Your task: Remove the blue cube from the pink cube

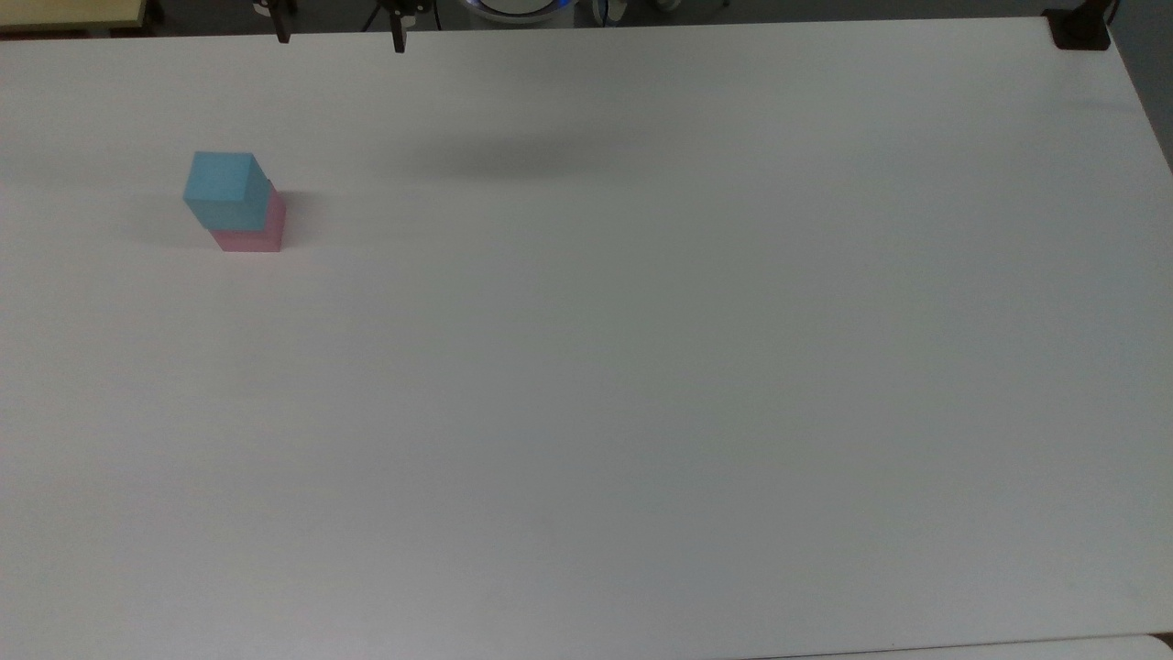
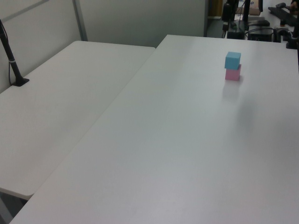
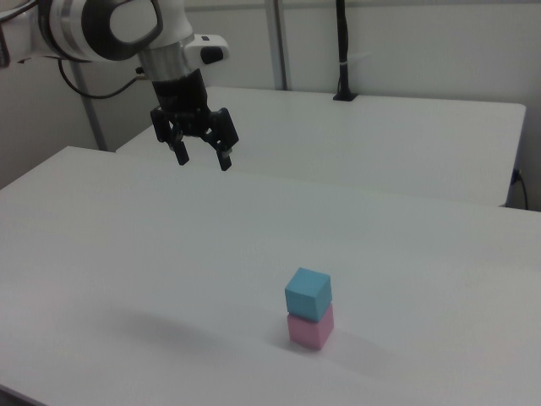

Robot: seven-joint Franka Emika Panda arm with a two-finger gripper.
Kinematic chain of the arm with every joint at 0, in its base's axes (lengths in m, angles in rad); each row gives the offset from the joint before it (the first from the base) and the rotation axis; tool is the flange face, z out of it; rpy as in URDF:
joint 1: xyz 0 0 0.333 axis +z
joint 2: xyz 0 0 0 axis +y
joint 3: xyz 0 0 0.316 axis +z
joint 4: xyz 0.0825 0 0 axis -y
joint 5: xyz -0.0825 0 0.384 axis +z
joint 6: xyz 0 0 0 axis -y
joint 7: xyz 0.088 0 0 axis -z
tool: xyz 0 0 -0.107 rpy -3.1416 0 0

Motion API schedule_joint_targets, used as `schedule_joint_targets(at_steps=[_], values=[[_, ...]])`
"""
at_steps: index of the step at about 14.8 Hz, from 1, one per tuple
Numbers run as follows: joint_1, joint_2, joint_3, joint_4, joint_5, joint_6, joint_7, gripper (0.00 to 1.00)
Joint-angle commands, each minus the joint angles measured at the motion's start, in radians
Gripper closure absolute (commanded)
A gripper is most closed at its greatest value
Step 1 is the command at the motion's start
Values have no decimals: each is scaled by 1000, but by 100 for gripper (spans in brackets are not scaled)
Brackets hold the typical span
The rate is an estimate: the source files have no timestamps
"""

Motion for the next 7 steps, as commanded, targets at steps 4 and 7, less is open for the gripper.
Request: schedule_joint_targets(at_steps=[4, 7], values=[[-174, 7, -11, -40, -40, -63, -498, 0], [-239, 14, -41, -72, -30, -29, -497, 0]])
